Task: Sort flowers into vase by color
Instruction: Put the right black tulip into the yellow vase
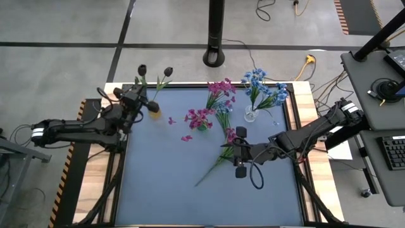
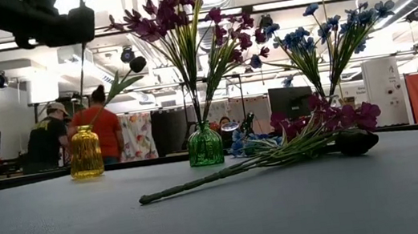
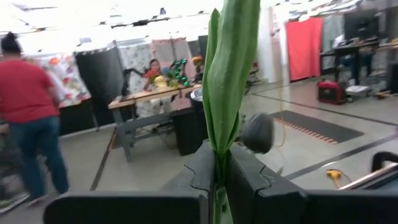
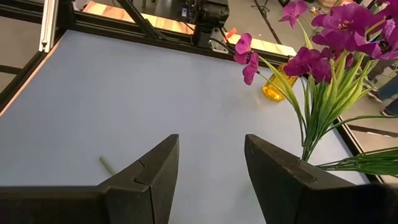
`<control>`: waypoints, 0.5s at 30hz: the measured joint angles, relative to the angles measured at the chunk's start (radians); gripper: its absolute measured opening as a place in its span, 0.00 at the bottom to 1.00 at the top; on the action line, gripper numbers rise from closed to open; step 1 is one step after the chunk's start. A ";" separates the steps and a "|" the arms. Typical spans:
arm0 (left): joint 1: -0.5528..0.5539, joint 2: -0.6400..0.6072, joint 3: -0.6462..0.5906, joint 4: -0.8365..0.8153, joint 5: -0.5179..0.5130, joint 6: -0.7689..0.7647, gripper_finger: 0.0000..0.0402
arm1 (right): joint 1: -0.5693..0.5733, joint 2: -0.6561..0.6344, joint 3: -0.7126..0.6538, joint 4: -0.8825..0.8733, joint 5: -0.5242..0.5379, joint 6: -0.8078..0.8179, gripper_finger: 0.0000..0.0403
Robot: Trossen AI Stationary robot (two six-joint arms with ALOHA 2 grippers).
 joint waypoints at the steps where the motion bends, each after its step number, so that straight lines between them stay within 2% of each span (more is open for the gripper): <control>1: 0.000 0.002 0.000 -0.004 -0.009 -0.004 0.02 | 0.000 0.000 0.000 0.000 0.000 0.000 0.44; 11: 0.001 0.018 0.000 -0.017 -0.020 -0.053 0.03 | 0.000 0.000 0.000 0.000 0.000 0.000 0.44; 15: 0.001 0.030 0.000 -0.019 -0.064 -0.084 0.06 | 0.000 0.000 0.000 0.000 0.000 0.000 0.44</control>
